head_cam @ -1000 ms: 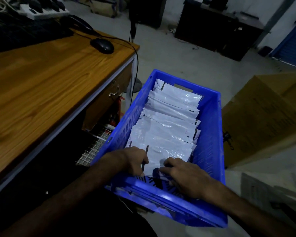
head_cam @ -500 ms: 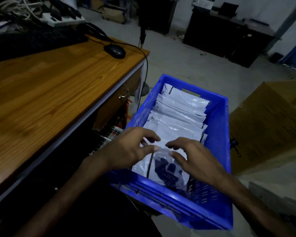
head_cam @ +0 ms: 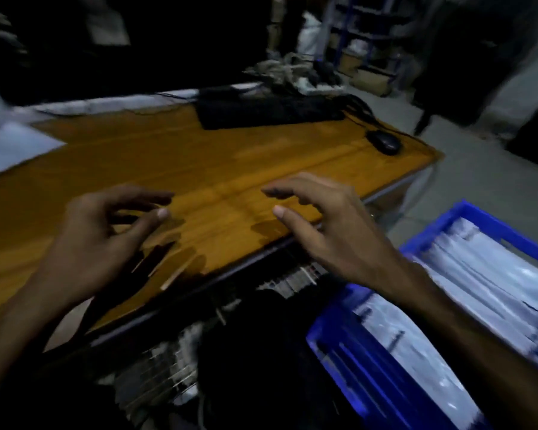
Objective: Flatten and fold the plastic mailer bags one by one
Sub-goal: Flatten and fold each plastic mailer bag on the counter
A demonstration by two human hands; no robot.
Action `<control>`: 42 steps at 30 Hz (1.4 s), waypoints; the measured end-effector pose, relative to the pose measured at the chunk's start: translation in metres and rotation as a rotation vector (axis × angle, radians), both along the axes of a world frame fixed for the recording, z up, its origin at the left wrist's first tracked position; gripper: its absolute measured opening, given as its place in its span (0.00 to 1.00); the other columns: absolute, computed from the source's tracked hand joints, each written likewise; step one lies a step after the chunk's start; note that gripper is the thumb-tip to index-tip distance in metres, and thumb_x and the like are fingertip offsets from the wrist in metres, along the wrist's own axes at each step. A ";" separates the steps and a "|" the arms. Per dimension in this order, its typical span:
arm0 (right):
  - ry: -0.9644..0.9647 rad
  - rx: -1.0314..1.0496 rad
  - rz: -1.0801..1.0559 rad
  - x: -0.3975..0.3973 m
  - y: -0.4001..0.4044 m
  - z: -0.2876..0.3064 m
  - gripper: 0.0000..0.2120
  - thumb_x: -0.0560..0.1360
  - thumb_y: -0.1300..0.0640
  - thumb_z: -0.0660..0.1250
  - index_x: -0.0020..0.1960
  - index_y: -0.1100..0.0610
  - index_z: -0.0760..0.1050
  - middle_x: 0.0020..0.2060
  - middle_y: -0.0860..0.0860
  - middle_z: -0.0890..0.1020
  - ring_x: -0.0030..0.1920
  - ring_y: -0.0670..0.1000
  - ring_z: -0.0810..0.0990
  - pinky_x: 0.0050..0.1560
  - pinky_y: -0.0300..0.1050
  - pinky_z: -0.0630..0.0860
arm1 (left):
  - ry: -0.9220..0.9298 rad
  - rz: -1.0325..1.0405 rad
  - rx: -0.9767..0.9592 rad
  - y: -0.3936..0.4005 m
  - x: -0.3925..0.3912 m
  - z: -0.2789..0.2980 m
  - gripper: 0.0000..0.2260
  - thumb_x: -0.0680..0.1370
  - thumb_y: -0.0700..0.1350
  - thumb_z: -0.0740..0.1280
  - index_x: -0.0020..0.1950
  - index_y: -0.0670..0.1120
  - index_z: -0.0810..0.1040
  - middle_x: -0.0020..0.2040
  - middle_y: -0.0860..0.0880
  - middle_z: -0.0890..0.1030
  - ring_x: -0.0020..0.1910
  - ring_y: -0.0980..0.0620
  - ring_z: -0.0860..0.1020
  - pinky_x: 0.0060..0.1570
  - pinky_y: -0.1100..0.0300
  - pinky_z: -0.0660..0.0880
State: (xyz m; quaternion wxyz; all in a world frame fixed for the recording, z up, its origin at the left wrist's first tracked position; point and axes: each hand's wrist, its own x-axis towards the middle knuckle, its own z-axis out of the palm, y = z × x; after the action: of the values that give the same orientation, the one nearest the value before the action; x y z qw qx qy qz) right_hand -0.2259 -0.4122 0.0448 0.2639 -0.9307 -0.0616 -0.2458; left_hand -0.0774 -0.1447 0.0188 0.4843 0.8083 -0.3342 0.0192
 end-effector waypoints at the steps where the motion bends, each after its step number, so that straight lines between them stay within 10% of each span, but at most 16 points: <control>1: -0.006 0.004 0.060 0.019 0.015 0.002 0.12 0.83 0.57 0.68 0.66 0.56 0.80 0.59 0.48 0.82 0.61 0.47 0.80 0.57 0.47 0.77 | -0.031 0.075 0.003 0.024 0.005 -0.001 0.11 0.79 0.51 0.70 0.60 0.54 0.85 0.56 0.61 0.84 0.55 0.65 0.82 0.49 0.64 0.79; 19: 0.123 0.211 0.378 0.286 0.245 -0.047 0.12 0.83 0.55 0.66 0.65 0.51 0.80 0.61 0.45 0.81 0.59 0.42 0.78 0.56 0.43 0.79 | -0.114 0.783 0.125 0.211 0.105 -0.030 0.12 0.83 0.52 0.66 0.63 0.50 0.82 0.60 0.48 0.81 0.51 0.56 0.82 0.48 0.47 0.84; 25: 0.114 0.281 0.215 0.363 0.249 -0.067 0.13 0.84 0.55 0.65 0.67 0.49 0.79 0.65 0.47 0.80 0.57 0.42 0.78 0.51 0.38 0.77 | -0.307 0.813 0.487 0.196 0.159 -0.038 0.21 0.81 0.59 0.65 0.68 0.49 0.80 0.66 0.46 0.80 0.63 0.47 0.73 0.59 0.49 0.74; 33: 0.196 0.002 0.153 0.410 0.247 -0.082 0.24 0.83 0.47 0.65 0.77 0.50 0.70 0.77 0.52 0.69 0.74 0.56 0.69 0.72 0.56 0.69 | -0.231 0.775 0.720 0.193 0.194 -0.046 0.36 0.77 0.72 0.62 0.79 0.53 0.67 0.77 0.43 0.66 0.74 0.41 0.66 0.66 0.41 0.70; 42: 0.253 -0.201 0.151 0.388 0.238 -0.084 0.24 0.85 0.46 0.59 0.79 0.50 0.68 0.76 0.53 0.70 0.76 0.55 0.67 0.74 0.59 0.60 | -0.200 0.655 0.625 0.199 0.193 -0.046 0.18 0.82 0.50 0.66 0.71 0.53 0.78 0.72 0.48 0.77 0.72 0.44 0.70 0.68 0.42 0.70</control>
State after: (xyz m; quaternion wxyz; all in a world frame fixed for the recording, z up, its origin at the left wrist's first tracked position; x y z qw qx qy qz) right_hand 0.1616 -0.1746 -0.0392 0.1930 -0.9686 -0.1218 -0.0990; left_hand 0.1156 0.0546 -0.0269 0.1511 0.9727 -0.0961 0.1472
